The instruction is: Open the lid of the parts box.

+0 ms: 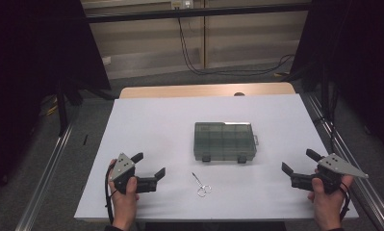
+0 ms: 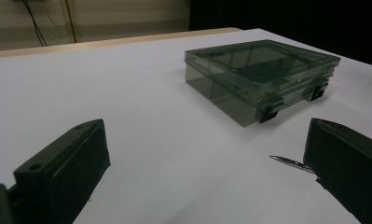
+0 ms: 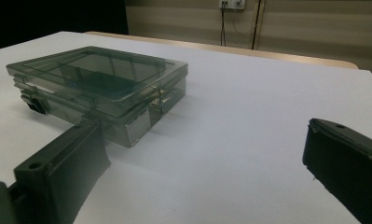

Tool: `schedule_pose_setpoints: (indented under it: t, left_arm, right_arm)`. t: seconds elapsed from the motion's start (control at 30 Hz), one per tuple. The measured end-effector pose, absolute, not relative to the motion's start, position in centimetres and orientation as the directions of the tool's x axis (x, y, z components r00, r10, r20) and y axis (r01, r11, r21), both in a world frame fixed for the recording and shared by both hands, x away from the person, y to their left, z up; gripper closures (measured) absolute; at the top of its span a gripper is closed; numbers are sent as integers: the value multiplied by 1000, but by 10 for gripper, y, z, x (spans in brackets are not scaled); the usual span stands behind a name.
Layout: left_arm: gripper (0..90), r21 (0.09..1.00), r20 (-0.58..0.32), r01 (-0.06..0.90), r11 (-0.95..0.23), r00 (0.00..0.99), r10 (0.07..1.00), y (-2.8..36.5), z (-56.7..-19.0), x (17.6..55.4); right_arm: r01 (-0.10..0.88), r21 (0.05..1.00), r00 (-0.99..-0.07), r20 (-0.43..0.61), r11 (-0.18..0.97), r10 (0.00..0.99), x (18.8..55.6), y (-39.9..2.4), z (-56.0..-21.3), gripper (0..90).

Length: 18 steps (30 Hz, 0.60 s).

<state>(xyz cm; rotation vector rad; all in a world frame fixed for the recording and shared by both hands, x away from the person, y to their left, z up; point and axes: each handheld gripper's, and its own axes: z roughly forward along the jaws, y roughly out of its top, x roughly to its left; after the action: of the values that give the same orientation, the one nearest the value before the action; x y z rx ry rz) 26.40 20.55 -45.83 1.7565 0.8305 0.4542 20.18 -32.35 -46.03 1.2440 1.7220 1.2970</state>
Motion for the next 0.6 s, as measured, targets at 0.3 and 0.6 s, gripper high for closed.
schedule_pose_setpoints:
  t: [0.3,0.6]
  left_arm:
    - [0,936,-104,308,-173,708,698,183,-452,270]
    - [0,934,-108,308,-183,729,676,167,-446,277]
  right_arm:
    - [305,951,-361,70,47,930,204,-317,-450,0]
    - [300,952,-388,59,66,920,211,-304,-442,0]
